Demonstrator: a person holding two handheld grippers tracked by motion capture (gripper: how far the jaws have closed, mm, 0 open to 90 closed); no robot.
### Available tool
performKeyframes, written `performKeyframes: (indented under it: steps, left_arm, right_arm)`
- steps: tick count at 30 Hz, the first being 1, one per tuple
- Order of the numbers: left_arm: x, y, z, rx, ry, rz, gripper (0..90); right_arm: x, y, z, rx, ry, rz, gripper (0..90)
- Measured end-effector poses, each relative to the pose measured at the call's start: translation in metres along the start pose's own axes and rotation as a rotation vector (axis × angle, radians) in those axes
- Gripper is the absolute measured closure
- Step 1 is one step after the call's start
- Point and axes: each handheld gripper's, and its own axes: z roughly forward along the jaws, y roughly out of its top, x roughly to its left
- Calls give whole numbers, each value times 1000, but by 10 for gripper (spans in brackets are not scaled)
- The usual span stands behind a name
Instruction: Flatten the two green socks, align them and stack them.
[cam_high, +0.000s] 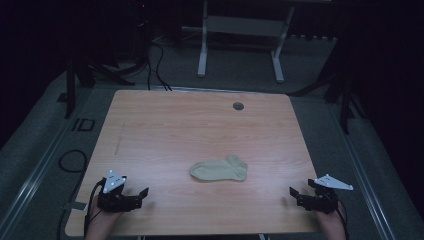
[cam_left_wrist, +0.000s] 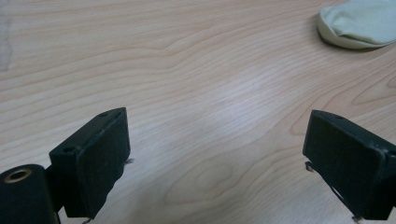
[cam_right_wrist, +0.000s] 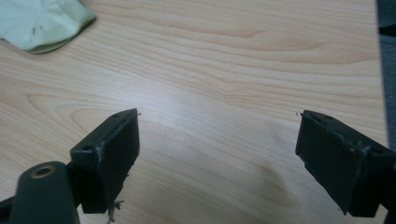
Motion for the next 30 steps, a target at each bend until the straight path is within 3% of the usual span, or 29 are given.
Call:
performKeyframes:
  steps: [5, 7, 15, 20, 27, 30]
  left_arm:
    - [8, -7, -8, -16, 27, -35, 77]
    - [10, -9, -12, -23, 54, -28, 77]
    - [23, -18, -23, -75, 114, -109, 77]
    - [29, -22, -32, -123, 151, -137, 77]
    - [31, -29, -43, -209, 253, -177, 77]
    - [32, -30, -44, -212, 256, -186, 77]
  right_arm:
    - [-3, -6, -2, -18, -52, 0, 135]
    - [-5, -7, -3, -32, -61, 18, 135]
    - [-9, -10, -5, -115, -95, 65, 135]
    - [-8, -10, -4, -138, -123, 47, 135]
    - [-11, -11, -4, -149, -153, 50, 135]
    - [-11, -12, -4, -152, -158, 48, 135]
